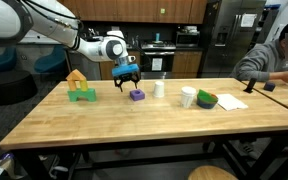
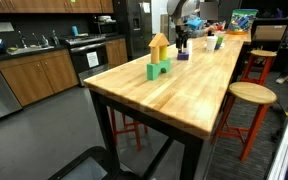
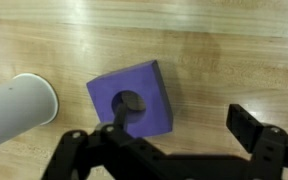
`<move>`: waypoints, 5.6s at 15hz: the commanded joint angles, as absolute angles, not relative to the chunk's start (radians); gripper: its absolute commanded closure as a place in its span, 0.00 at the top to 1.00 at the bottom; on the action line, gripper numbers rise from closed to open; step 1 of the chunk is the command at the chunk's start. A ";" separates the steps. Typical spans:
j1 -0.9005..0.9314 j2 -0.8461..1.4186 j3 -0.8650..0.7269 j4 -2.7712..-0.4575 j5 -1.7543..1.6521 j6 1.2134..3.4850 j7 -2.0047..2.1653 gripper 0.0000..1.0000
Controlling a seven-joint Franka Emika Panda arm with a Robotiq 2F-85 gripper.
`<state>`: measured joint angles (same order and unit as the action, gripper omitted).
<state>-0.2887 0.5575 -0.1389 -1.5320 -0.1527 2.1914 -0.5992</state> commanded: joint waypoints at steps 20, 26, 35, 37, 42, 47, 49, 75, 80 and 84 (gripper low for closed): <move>-0.361 0.533 -0.092 -1.613 -0.068 2.249 -0.650 1.00; -0.351 0.544 -0.096 -1.583 -0.104 2.261 -0.708 1.00; -0.349 0.556 -0.094 -1.564 -0.111 2.260 -0.827 1.00; -0.349 0.560 -0.095 -1.562 -0.110 2.259 -0.850 1.00; -0.355 0.574 -0.089 -1.556 -0.092 2.257 -0.893 1.00; -0.349 0.585 -0.086 -1.562 -0.096 2.261 -0.911 1.00; -0.354 0.597 -0.080 -1.557 -0.084 2.255 -0.920 1.00; -0.339 0.488 -0.088 -1.654 -0.097 2.317 -0.906 0.05; -0.373 0.421 -0.059 -1.681 0.068 2.316 -0.854 0.05; -0.385 0.354 -0.057 -1.718 0.247 2.325 -0.801 0.05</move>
